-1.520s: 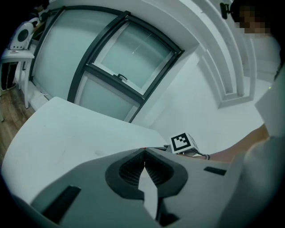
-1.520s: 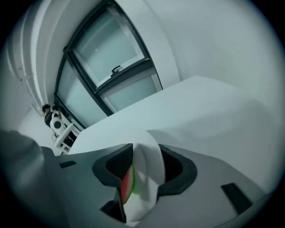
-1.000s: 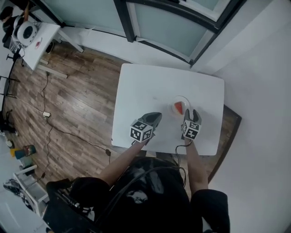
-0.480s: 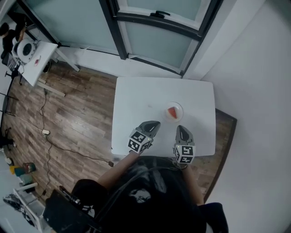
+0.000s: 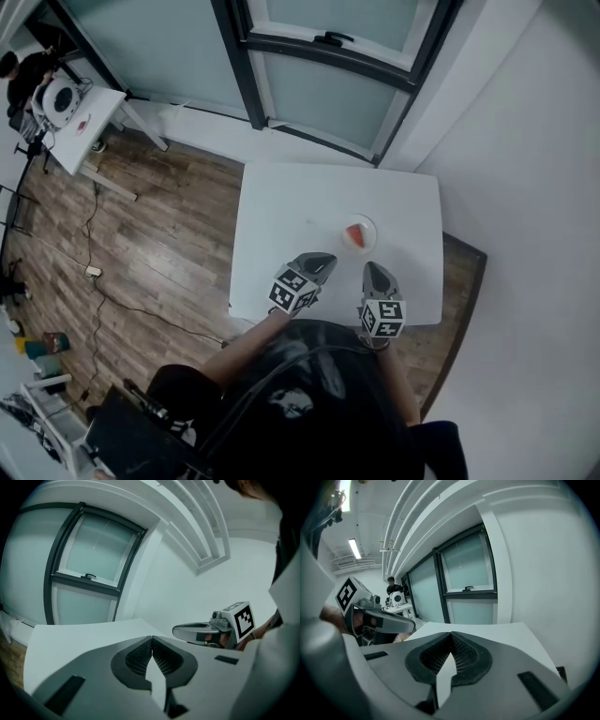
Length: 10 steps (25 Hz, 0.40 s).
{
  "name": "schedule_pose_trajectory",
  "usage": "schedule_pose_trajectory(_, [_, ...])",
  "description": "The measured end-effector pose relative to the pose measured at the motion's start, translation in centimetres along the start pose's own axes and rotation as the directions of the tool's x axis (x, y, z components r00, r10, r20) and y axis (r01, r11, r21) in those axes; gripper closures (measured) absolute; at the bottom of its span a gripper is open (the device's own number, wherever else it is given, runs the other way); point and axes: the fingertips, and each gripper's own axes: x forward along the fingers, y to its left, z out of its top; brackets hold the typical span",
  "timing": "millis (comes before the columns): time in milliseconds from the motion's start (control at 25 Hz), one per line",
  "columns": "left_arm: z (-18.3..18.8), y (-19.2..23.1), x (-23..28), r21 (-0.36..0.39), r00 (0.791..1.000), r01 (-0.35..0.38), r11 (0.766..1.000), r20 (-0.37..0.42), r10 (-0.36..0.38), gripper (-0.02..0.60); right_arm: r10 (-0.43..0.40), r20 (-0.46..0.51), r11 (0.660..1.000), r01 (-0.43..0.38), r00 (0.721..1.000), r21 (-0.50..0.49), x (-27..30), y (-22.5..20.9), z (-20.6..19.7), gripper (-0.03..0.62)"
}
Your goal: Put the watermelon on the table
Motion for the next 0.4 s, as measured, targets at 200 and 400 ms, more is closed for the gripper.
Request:
schedule_pose_trajectory(200, [-0.2,0.1,-0.5,-0.003,1.000,-0.001,1.000,-0.012,0.001,0.577,0.030,-0.009,1.000,-0.030,1.000,0.000,0.5,0.8,-0.1,0.583])
schedule_pose_trajectory(400, [-0.5,0.6,-0.8,-0.015,1.000,-0.015,1.000,-0.009,0.015,0.576,0.050,-0.008,0.999,-0.050,0.999,-0.005,0.9,1.2,-0.1,0.583])
